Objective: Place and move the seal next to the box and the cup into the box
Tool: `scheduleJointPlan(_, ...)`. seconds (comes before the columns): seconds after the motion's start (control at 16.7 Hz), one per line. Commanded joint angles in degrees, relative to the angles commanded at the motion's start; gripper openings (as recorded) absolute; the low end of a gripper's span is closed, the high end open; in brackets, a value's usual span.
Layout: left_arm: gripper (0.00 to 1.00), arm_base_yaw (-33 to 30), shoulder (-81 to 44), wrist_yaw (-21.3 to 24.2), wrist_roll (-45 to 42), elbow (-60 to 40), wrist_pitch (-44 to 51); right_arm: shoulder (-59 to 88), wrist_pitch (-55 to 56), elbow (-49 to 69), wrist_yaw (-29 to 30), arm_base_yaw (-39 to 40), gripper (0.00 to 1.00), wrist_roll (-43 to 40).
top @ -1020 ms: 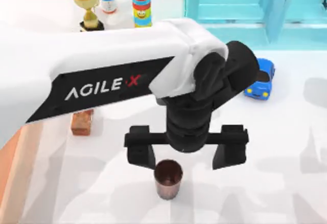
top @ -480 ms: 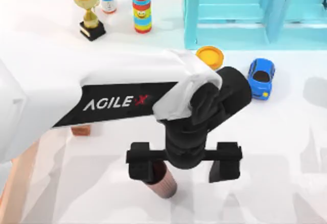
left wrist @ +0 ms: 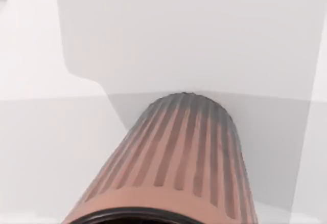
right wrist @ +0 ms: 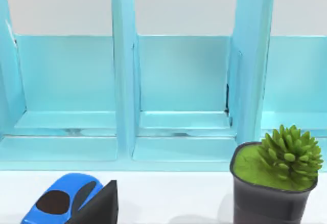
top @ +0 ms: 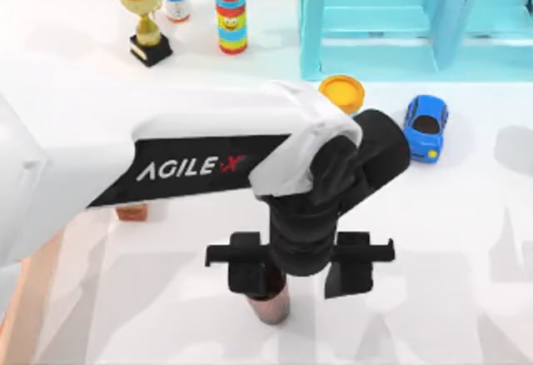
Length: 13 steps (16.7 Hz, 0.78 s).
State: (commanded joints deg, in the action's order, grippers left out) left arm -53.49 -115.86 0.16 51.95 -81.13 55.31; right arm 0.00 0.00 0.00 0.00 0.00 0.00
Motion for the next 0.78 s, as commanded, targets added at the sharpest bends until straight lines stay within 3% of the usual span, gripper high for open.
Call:
scheduleJointPlan(0.36,0.02,0.00,0.00,0.00,0.00,0.00,0.00,0.00,0.00,0.00,0.00,0.00,1.00,0.00)
scheduleJointPlan(0.78,0.00,0.00,0.00,0.00,0.00,0.00,0.00,0.00,0.00,0.00,0.00,0.00,1.00,0.00)
